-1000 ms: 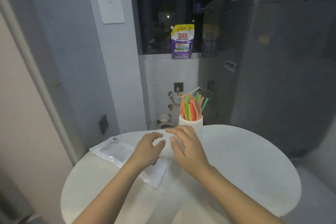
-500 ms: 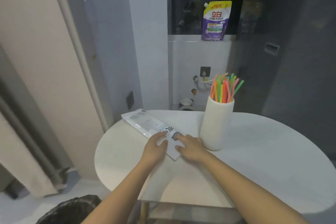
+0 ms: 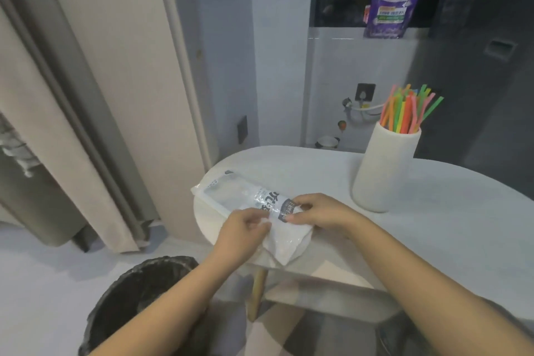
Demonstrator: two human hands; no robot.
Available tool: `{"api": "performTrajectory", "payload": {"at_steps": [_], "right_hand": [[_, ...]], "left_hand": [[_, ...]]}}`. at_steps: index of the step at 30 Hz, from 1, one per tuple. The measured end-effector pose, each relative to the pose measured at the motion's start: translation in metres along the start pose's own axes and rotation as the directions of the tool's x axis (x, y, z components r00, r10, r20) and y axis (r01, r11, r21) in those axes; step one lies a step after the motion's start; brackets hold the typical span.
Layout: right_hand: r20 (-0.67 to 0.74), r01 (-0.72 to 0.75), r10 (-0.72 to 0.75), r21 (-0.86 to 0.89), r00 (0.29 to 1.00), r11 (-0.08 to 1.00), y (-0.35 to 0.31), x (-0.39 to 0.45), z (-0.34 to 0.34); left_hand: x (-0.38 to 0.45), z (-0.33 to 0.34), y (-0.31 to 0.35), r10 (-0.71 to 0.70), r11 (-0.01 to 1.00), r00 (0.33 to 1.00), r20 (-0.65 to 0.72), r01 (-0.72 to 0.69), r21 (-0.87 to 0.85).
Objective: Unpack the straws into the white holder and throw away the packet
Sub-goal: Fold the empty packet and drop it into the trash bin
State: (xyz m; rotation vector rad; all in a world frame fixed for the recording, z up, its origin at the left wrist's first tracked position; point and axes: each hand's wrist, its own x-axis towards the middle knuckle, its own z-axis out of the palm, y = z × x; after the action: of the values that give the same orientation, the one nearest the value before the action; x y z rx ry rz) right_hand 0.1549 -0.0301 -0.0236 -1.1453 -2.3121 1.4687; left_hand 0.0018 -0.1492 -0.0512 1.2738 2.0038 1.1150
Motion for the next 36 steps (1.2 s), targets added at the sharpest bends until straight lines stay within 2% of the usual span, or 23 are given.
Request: {"api": "performTrajectory", "payload": {"at_steps": [2, 4, 7, 10, 14, 19, 21, 23, 27, 29, 31, 33, 36], "right_hand": [[0.055, 0.048, -0.047, -0.018, 0.997, 0.999, -0.018, -0.006, 0.01], [0.097, 0.104, -0.097, -0.064, 0.991, 0.993, -0.037, -0.008, 0.023], [0.174, 0.177, -0.137, -0.247, 0.975, 0.953, -0.064, -0.002, 0.042], [0.273, 0.21, -0.1, -0.413, 0.957, 0.886, -0.087, 0.01, 0.068], [0.377, 0.23, 0.002, -0.569, 0.926, 0.789, -0.101, 0.033, 0.105], [0.497, 0.252, 0.123, -0.62, 0.859, 0.743, -0.106, 0.061, 0.148], [0.494, 0.304, 0.115, -0.685, 0.862, 0.662, -0.109, 0.069, 0.164], [0.52, 0.402, 0.091, -0.75, 0.849, 0.525, -0.114, 0.074, 0.179], [0.608, 0.522, 0.151, -0.763, 0.779, 0.38, -0.117, 0.08, 0.197], [0.611, 0.531, 0.181, -0.773, 0.771, 0.348, -0.118, 0.081, 0.196], [0.617, 0.531, 0.211, -0.772, 0.758, 0.35, -0.12, 0.084, 0.194], [0.613, 0.518, 0.227, -0.774, 0.757, 0.363, -0.121, 0.086, 0.194], [0.578, 0.465, 0.152, -0.763, 0.802, 0.449, -0.116, 0.092, 0.204]], "left_hand": [[-0.011, -0.019, -0.004, 0.065, 0.991, 0.996, -0.055, -0.058, 0.121], [-0.022, -0.038, -0.008, 0.073, 0.98, 0.994, -0.08, -0.057, 0.192], [-0.031, -0.058, -0.015, -0.005, 0.968, 0.994, -0.106, 0.032, 0.249], [-0.037, -0.075, -0.031, -0.085, 0.94, 0.984, -0.155, 0.131, 0.314], [-0.032, -0.093, -0.054, -0.23, 0.861, 0.969, -0.095, 0.248, 0.445], [-0.025, -0.107, -0.086, -0.457, 0.838, 0.889, 0.034, 0.418, 0.35], [-0.023, -0.108, -0.101, -0.503, 0.82, 0.862, 0.059, 0.454, 0.348], [-0.021, -0.111, -0.114, -0.542, 0.791, 0.837, 0.077, 0.477, 0.382], [-0.018, -0.125, -0.128, -0.592, 0.702, 0.798, 0.115, 0.44, 0.56], [-0.015, -0.134, -0.134, -0.551, 0.688, 0.83, 0.088, 0.392, 0.611], [-0.015, -0.141, -0.14, -0.512, 0.736, 0.851, 0.116, 0.365, 0.57], [-0.013, -0.144, -0.143, -0.502, 0.773, 0.842, 0.199, 0.333, 0.54], [-0.009, -0.14, -0.152, -0.51, 0.703, 0.834, 0.212, 0.262, 0.661]]}}
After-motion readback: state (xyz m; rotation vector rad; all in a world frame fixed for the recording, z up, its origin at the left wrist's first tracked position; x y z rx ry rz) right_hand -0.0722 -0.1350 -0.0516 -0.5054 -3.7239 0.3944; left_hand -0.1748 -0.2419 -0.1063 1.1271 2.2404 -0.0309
